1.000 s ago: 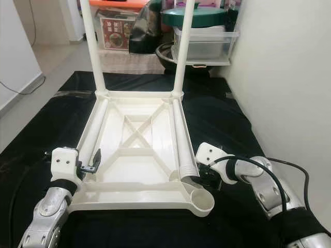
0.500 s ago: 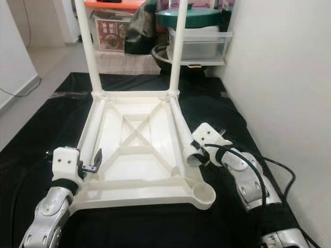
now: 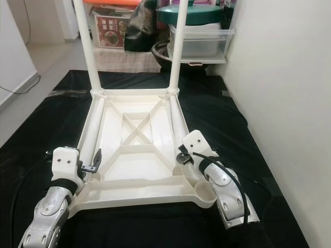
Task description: Building children table
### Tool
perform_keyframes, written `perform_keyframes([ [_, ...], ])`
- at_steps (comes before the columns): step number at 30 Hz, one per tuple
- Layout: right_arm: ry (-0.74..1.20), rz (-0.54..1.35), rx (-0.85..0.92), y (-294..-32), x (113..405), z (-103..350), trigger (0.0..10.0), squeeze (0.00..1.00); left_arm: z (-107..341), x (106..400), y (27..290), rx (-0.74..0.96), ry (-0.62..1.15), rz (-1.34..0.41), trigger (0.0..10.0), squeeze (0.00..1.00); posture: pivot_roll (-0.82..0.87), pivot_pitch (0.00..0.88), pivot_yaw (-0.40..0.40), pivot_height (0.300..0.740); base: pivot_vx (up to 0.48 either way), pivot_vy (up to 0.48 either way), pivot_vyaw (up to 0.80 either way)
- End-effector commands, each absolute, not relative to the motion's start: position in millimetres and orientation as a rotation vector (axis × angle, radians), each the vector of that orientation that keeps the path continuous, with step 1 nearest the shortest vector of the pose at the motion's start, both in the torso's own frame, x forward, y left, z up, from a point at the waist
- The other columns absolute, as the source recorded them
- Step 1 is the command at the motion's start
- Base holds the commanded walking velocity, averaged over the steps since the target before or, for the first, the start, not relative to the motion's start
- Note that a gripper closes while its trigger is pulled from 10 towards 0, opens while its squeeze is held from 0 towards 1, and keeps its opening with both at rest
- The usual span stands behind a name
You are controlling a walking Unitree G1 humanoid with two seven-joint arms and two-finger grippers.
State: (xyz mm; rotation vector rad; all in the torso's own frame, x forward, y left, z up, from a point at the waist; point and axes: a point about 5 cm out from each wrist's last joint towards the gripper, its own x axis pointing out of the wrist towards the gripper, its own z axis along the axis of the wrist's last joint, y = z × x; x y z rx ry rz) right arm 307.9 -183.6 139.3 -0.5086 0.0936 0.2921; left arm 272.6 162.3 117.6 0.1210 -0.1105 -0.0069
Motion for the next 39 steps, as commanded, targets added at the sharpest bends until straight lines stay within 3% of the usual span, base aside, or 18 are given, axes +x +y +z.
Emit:
perform_keyframes([
  [1, 0.059, 0.280, -0.502, -182.3, 308.6, 143.6, 0.0, 0.00, 116.1, 273.5, 162.6, 0.137, -0.110, -0.004, 10.0, 0.00, 0.00, 0.000, -0.033, 0.740, 0.000, 0.000, 0.00],
  [6, 0.026, 0.231, -0.466, -189.6, 315.4, 154.4, 0.0, 0.00, 116.0, 272.7, 163.6, 0.140, -0.109, 0.002, 10.0, 0.00, 0.01, 0.000, -0.043, 0.740, 0.000, 0.000, 0.00],
  [11, -0.073, 0.209, -0.351, -215.6, 323.6, 193.9, 0.0, 0.00, 115.8, 270.7, 171.6, 0.147, -0.107, 0.030, 10.0, 0.00, 0.01, 0.000, -0.048, 0.740, 0.000, 0.000, 0.00],
  [17, -0.118, 0.308, -0.316, -227.1, 315.6, 214.2, 0.0, 0.00, 114.8, 270.4, 173.1, 0.149, -0.102, 0.031, 10.0, 0.00, 0.00, 0.000, -0.033, 0.740, 0.000, 0.000, 0.00],
  [19, -0.125, 0.427, -0.315, -232.2, 306.1, 224.1, 0.0, 0.00, 115.0, 272.1, 171.6, 0.147, -0.101, 0.022, 10.0, 0.00, 0.00, 0.000, -0.022, 0.740, 0.000, 0.000, 0.00],
  [23, -0.149, 0.505, -0.259, -226.8, 303.4, 228.6, 0.0, 0.00, 117.6, 275.1, 171.4, 0.083, -0.101, 0.019, 10.0, 0.00, 0.00, 0.000, -0.017, 0.740, 0.000, 0.000, 0.00],
  [24, -0.160, 0.570, -0.207, -214.5, 302.6, 225.1, 0.0, 0.00, 122.3, 276.9, 172.2, -0.008, -0.110, 0.019, 10.0, 0.00, 0.01, 0.000, -0.027, 0.740, 0.000, 0.000, 0.00],
  [26, -0.160, 0.570, -0.207, -214.5, 302.6, 225.1, 0.0, 0.00, 122.3, 276.9, 172.2, -0.008, -0.110, 0.019, 10.0, 0.00, 0.01, 0.000, -0.027, 0.740, 0.000, 0.000, 0.00],
  [27, -0.170, 0.645, -0.138, -199.1, 300.9, 219.4, 0.0, 0.00, 128.9, 277.8, 171.8, -0.138, -0.124, -0.004, 10.0, 0.00, 0.02, 0.000, -0.035, 0.740, 0.000, 0.000, 0.00],
  [29, -0.170, 0.645, -0.138, -199.1, 300.9, 219.4, 0.0, 0.00, 128.9, 277.8, 171.8, -0.138, -0.124, -0.004, 10.0, 0.00, 0.02, 0.000, -0.035, 0.740, 0.000, 0.000, 0.00],
  [30, -0.163, 0.752, -0.039, -179.2, 296.9, 209.0, 0.0, 0.00, 139.5, 276.3, 168.4, -0.307, -0.148, -0.073, 10.0, 0.00, 0.03, 0.000, -0.046, 0.740, 0.000, 0.000, 0.00],
  [31, -0.163, 0.752, -0.039, -179.2, 296.9, 209.0, 0.0, 0.00, 139.5, 276.3, 168.4, -0.307, -0.148, -0.073, 10.0, 0.00, 0.03, 0.000, -0.046, 0.740, 0.000, 0.000, 0.00],
  [32, -0.141, 0.865, 0.073, -159.4, 291.5, 198.0, 0.0, 0.00, 152.2, 272.2, 164.5, -0.498, -0.186, -0.158, 10.0, 0.00, 0.04, 0.000, -0.054, 0.740, 0.000, 0.000, 0.00],
  [34, -0.141, 0.865, 0.073, -159.4, 291.5, 198.0, 0.0, 0.00, 152.2, 272.2, 164.5, -0.498, -0.186, -0.158, 10.0, 0.00, 0.04, 0.000, -0.054, 0.740, 0.000, 0.000, 0.00],
  [37, -0.097, 1.017, 0.320, -132.6, 285.4, 182.2, 0.0, 0.00, 173.1, 262.1, 161.5, -0.846, -0.268, -0.321, 10.0, 0.00, 0.06, 0.000, -0.061, 0.740, 0.000, 0.000, 0.00],
  [39, -0.088, 1.050, 0.365, -129.3, 283.1, 178.9, 0.0, 0.00, 174.8, 261.3, 163.9, -0.923, -0.282, -0.329, 10.0, 0.00, 0.05, 0.000, -0.061, 0.740, 0.000, 0.000, 0.00],
])
